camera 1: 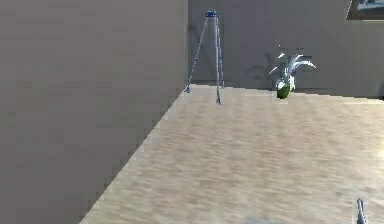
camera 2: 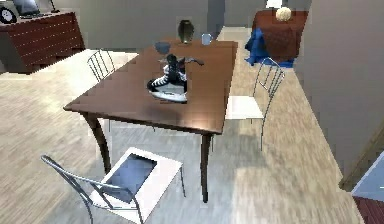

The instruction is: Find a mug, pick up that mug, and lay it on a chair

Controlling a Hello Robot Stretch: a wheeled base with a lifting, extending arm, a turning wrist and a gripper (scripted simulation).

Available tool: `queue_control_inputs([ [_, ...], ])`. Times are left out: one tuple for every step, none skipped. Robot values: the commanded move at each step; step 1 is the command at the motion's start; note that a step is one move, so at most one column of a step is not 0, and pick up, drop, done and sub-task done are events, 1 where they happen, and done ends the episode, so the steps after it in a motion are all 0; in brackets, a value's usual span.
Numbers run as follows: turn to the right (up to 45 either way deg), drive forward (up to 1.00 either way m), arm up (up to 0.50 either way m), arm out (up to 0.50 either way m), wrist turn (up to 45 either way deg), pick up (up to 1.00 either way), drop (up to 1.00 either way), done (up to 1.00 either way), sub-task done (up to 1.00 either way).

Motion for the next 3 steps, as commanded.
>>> queue_control_inputs([
  [12.0, 0.0, 0.0, 0.0, 0.0, 0.0, 0.0, 0.0, 0.0],
  [0.0, 0.95, 0.0, 0.0, 0.0, 0.0, 0.0, 0.0, 0.0],
  [45.0, 0.0, 0.0, 0.0, 0.0, 0.0, 0.0, 0.0, 0.0],
])
